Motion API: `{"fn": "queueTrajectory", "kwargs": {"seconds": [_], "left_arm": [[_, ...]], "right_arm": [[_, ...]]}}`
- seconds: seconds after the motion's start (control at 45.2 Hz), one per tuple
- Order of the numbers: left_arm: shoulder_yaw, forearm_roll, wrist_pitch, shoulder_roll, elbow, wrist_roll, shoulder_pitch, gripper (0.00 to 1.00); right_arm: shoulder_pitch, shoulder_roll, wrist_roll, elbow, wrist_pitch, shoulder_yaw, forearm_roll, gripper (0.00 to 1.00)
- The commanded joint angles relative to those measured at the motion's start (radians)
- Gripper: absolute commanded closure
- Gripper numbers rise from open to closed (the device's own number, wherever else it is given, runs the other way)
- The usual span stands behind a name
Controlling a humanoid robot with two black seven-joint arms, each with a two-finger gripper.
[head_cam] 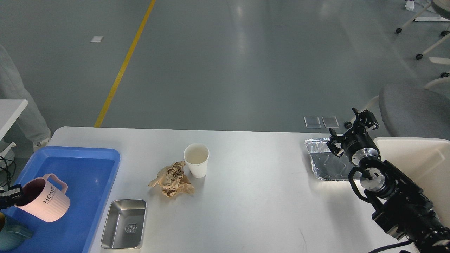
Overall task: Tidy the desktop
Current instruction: 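Lift the pink mug and lower it into the blue tray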
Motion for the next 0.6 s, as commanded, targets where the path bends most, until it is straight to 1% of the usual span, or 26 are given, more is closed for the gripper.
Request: {"fn": "queueTrajectory", "kwargs": {"seconds": [0.0,0.177,0.398,0.575], "left_arm": [[0.006,0.022,0.012,-0.024,-0.001,0.003,0.032,1.00],[0.006,0.073,0.082,-0.050,-0.001,0.009,0.091,1.00],[0.008,0.074,0.118,-0.062,-0.004,0.009,0.118,1.00],[0.006,0.087,0.145,-0.056,-0.063,0.008,0.143,1.00]], "right_arm": [[0.002,0.001,-0.001,-0.002,0.000,0.000,0.000,0.00],[0.004,0.004,0.000,-0.002,0.000,0.000,0.000,0.00],[0.004,0.004,0.000,-0.002,0.000,0.000,0.000,0.00],[0.004,0.004,0.000,-0.002,-0.002,0.000,0.000,0.00]]}}
